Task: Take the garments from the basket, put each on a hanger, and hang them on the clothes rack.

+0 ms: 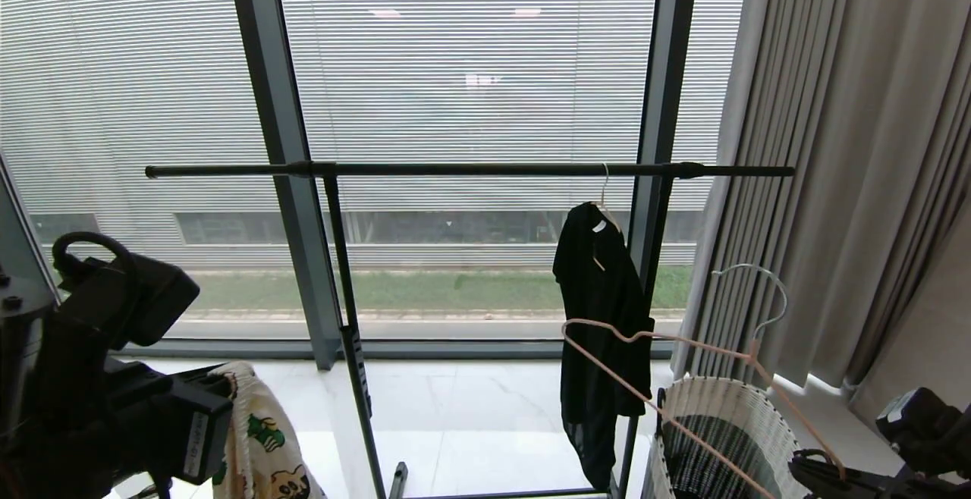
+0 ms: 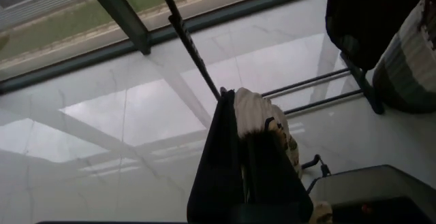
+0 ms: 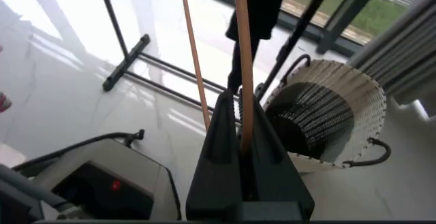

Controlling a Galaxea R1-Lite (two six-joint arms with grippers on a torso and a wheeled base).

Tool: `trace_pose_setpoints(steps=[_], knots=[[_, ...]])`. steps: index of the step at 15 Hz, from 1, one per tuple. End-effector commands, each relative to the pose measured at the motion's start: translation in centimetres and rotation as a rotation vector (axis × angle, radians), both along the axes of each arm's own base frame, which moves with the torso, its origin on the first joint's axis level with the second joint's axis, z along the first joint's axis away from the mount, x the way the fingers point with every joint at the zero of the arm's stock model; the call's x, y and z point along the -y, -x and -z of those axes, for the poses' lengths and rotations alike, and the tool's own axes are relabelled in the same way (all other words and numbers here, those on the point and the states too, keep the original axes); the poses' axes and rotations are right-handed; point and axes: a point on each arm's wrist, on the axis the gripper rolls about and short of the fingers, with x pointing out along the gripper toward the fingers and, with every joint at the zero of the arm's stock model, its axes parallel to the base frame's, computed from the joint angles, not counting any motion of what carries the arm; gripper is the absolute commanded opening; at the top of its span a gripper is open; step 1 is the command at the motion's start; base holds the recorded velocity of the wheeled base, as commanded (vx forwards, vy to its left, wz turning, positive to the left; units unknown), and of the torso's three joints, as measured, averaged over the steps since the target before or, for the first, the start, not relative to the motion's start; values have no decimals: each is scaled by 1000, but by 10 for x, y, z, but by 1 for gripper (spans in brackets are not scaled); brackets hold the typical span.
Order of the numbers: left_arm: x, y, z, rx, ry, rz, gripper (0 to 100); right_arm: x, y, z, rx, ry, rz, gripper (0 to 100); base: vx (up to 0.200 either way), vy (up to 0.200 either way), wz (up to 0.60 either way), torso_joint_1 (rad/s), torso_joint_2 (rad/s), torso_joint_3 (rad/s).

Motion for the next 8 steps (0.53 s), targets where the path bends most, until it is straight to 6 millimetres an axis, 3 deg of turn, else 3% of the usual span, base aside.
trace_pose_setpoints(steps=[1, 4, 8], knots=[[28, -47, 19, -39, 22, -93, 0, -24, 20, 0, -22, 6, -274, 0, 0, 0, 0, 0, 0, 0], [49, -71, 27, -74, 53, -143, 0, -45, 30, 0, -45, 20, -442, 0, 0, 0, 0, 0, 0, 0], [76, -67, 31, -86, 85, -66, 0, -61, 23, -14, -8, -17, -468, 0, 0, 0, 0, 0, 0, 0]])
